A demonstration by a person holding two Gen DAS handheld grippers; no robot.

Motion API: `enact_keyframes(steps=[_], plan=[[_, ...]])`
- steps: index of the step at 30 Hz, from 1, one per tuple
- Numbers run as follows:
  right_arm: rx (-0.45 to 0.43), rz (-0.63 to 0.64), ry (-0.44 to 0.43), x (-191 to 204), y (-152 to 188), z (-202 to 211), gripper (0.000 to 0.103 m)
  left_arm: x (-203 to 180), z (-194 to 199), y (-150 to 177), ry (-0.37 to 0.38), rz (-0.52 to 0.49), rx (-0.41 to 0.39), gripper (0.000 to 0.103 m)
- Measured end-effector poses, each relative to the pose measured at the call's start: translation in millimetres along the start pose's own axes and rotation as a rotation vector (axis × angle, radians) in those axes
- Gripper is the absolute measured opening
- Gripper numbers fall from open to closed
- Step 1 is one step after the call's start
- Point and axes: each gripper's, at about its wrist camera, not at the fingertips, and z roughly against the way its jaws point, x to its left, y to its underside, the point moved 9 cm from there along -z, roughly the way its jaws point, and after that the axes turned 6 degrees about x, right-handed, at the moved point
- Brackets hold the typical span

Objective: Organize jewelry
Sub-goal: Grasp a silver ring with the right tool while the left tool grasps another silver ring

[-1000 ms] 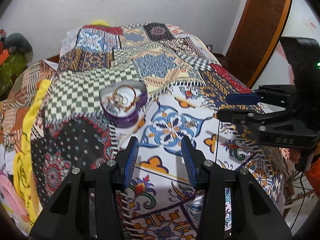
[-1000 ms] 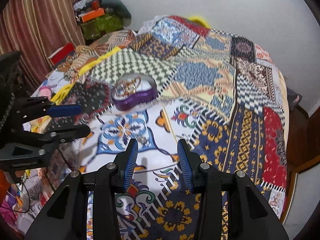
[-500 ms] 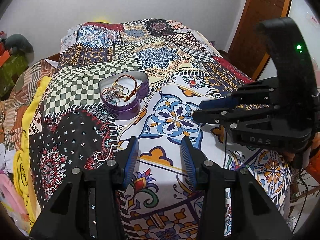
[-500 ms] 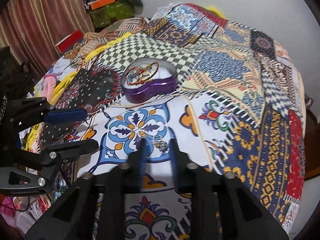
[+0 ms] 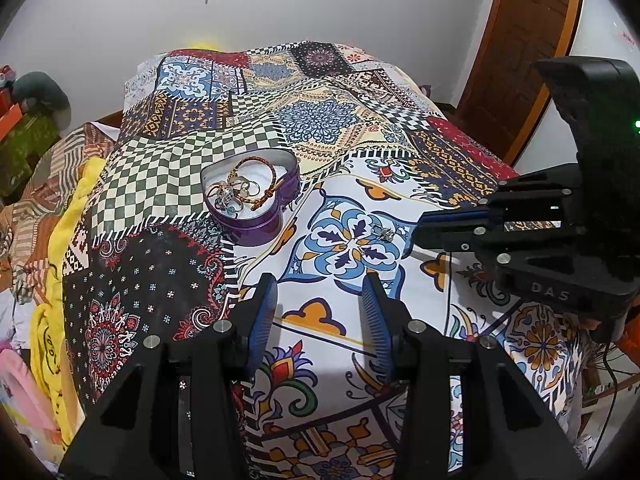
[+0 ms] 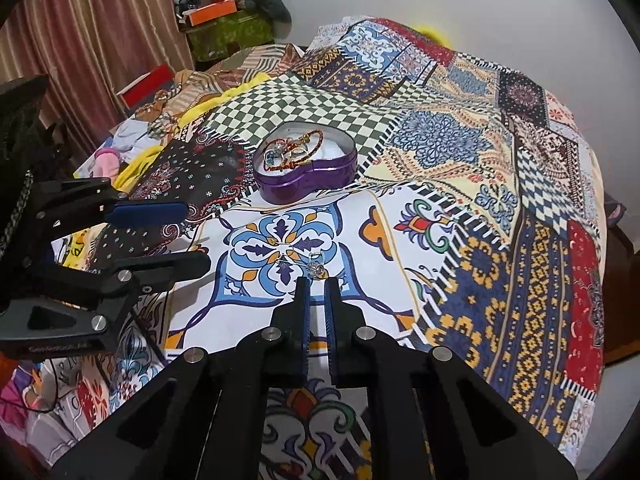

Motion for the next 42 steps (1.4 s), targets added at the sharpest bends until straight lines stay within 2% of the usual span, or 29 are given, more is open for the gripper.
enact_keyframes(steps=[2,4,6,11,13,14,25,38,41,42], plan=[[-0.001,0.000,-0.017,1.6,-2.9,1.4,0.007,0.0,0.7,0.2,0.001,0.004,-0.003,0.043],[0.016,0.002,-0.025,4.0,-6.4,-1.9,0.017,1.1,0.2,1.0,0.003,0.008,-0.003,0.043],[0.019,0.012,-0.006,5.7,-11.2,-6.9,0.019,2.9,-0.9,1.9,0.003,0.013,0.001,0.043],[0.061,0.011,-0.009,8.5,-16.9,-28.6,0.019,10.0,-1.2,3.5,-0.002,0.016,0.005,0.043],[0.070,0.013,-0.010,9.3,-14.9,-31.8,0.009,13.2,-0.5,4.5,-0.005,0.019,0.004,0.043],[0.069,0.017,-0.015,10.3,-13.7,-31.4,0.009,15.2,-0.2,4.9,-0.005,0.023,0.005,0.043],[0.013,0.008,-0.012,7.1,1.8,-6.8,0.009,8.3,1.1,3.4,-0.002,0.016,0.002,0.043],[-0.089,-0.118,0.030,-47.6,2.2,31.4,0.009,-34.6,-27.2,-27.9,0.037,-0.110,0.028,0.043],[-0.095,-0.132,0.028,-55.6,3.3,30.6,0.009,-38.6,-41.0,-35.3,0.015,-0.135,0.048,0.036],[-0.096,-0.135,0.027,-57.6,3.8,29.7,0.009,-39.0,-45.4,-35.7,0.012,-0.141,0.059,0.028]])
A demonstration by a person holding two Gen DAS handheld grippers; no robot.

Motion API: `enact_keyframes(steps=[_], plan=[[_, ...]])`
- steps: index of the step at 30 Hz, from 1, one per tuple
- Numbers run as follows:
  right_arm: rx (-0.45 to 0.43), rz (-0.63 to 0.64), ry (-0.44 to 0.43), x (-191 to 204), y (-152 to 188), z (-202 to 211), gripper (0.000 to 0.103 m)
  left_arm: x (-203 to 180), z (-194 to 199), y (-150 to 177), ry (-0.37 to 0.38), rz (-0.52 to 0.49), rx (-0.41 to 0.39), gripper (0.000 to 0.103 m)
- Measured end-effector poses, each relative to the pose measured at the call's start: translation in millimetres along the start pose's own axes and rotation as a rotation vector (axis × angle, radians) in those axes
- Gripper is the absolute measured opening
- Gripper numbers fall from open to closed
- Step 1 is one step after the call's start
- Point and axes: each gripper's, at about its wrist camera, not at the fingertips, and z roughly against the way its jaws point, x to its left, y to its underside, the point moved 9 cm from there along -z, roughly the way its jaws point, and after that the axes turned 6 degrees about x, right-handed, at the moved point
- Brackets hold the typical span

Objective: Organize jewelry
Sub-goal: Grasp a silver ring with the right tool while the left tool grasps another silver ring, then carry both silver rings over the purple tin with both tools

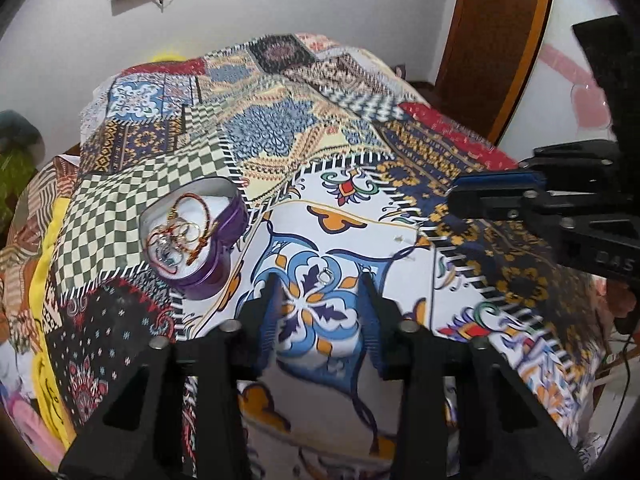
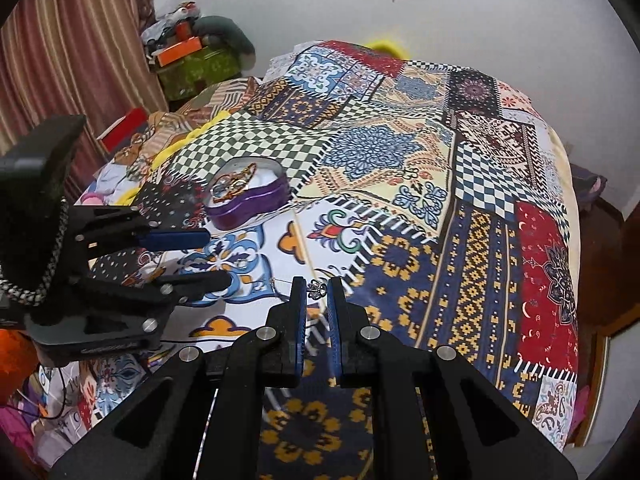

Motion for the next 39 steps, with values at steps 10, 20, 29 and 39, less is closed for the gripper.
enact_keyframes(steps=[10,20,29,39], plan=[[0.011,-0.024,-0.020,-10.7,4.4,-11.7,0.009,-2.1,-17.7,0.5,0.019,-0.015,0.009,0.019],[-0.013,-0.028,-0.023,-6.5,-4.8,-2.6,0.009,-0.5,-14.1,1.3,-0.007,-0.013,-0.008,0.009],[-0.067,-0.018,-0.019,6.0,-26.3,16.2,0.009,18.7,20.8,-0.9,-0.026,0.036,-0.074,0.009],[-0.114,0.010,-0.040,29.7,-52.5,25.6,0.009,47.1,58.7,-9.8,-0.062,0.083,-0.163,0.009]])
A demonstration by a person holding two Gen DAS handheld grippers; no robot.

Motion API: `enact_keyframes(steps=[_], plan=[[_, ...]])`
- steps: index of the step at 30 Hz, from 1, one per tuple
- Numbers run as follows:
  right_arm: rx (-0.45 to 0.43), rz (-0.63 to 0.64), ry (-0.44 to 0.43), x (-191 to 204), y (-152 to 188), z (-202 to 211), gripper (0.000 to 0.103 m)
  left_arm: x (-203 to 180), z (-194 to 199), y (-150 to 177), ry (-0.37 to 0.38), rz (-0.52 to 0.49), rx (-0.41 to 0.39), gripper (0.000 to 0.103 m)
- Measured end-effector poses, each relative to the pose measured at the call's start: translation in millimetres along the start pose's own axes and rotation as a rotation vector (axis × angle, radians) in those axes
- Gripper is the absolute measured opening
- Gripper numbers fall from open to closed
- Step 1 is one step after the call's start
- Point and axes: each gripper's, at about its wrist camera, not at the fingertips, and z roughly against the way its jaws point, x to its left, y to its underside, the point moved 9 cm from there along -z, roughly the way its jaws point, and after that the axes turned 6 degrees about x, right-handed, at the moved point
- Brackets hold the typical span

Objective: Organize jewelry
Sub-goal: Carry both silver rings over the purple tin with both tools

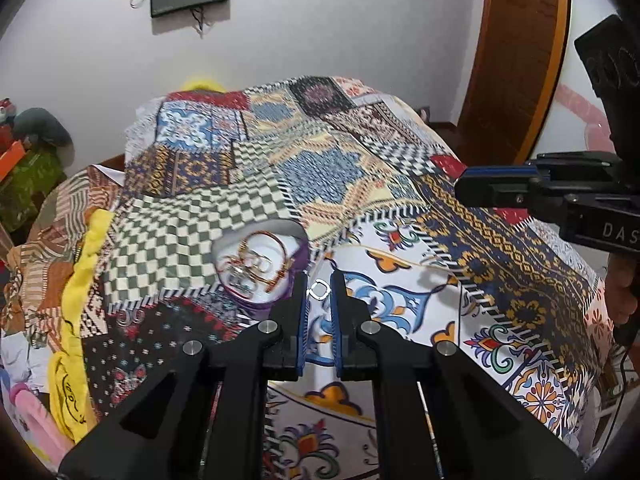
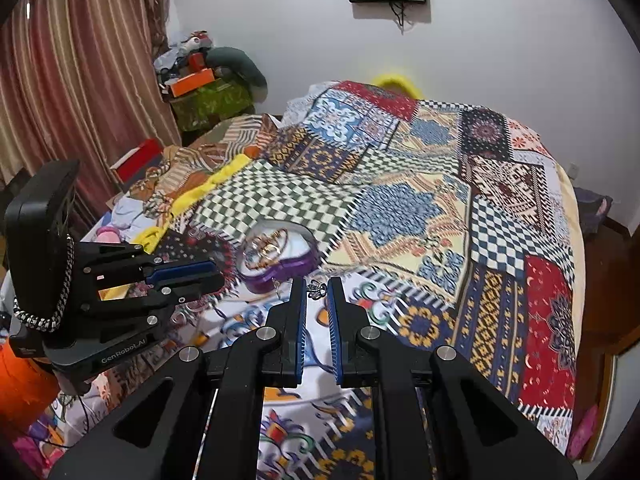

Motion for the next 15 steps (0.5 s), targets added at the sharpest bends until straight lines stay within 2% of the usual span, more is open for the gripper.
enact_keyframes(steps=[7,15], plan=[[-0.005,0.012,-0.020,12.5,-12.6,-10.8,0.009,21.7,9.9,-3.3,-0.022,0.025,-0.033,0.009],[0.020,0.011,-0.038,20.9,-22.1,-37.8,0.009,46.9,-8.5,-0.8,-0.021,0.069,-0.013,0.009]])
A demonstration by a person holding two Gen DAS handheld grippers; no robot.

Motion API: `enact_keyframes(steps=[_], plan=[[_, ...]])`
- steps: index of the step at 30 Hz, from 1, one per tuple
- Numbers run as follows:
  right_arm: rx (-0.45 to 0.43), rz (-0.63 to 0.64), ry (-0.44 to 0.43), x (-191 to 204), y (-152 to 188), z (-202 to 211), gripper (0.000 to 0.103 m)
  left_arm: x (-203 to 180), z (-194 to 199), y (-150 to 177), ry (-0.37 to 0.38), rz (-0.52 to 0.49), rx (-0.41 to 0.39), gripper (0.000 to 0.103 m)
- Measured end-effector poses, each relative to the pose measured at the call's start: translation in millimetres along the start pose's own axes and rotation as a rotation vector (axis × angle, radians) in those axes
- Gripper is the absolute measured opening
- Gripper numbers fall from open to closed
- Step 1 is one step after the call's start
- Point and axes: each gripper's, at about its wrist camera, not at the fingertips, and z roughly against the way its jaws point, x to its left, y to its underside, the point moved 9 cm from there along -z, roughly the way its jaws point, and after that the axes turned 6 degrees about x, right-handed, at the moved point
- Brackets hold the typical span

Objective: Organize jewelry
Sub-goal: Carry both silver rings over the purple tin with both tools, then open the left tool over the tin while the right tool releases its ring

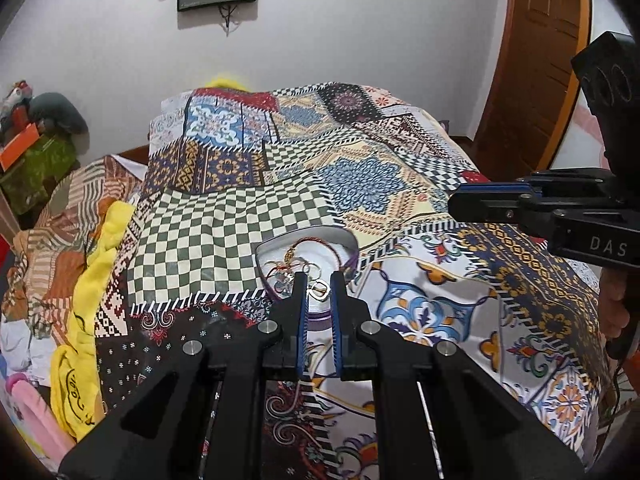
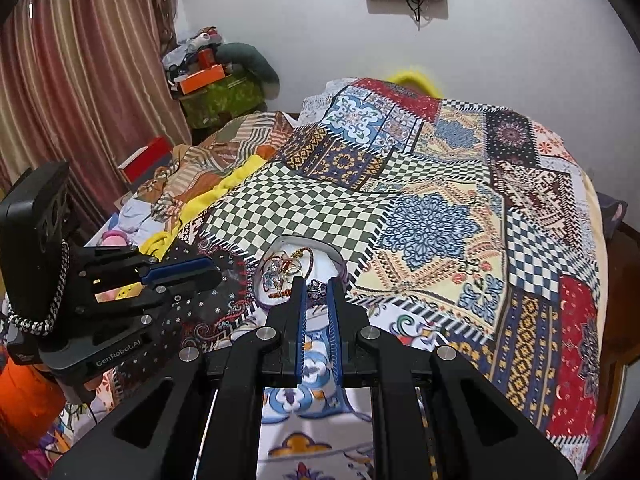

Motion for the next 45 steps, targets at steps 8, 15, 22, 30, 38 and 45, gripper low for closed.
enact_keyframes(steps=[8,15,22,30,38,45], plan=[[0.045,-0.002,-0.016,-1.5,-11.9,-30.7,0.009,12.9,-29.8,-1.7,0.021,0.024,0.031,0.009],[0.077,0.006,-0.010,-4.4,-20.6,-51.8,0.009,16.9,-52.6,-6.1,0.039,0.024,0.051,0.009],[0.114,0.000,-0.022,-5.4,-22.2,-71.6,0.009,19.3,-66.9,-9.9,0.049,0.017,0.065,0.009],[0.150,0.003,-0.030,-3.8,-18.9,-89.5,0.009,21.0,-78.2,-9.2,0.054,0.017,0.079,0.009],[0.170,0.004,-0.040,-3.7,-16.2,-97.5,0.009,22.8,-80.7,-5.6,0.060,0.027,0.097,0.009],[0.186,0.048,-0.024,4.0,-10.9,-103.2,0.009,27.6,-71.0,-2.4,0.038,0.028,0.089,0.012]])
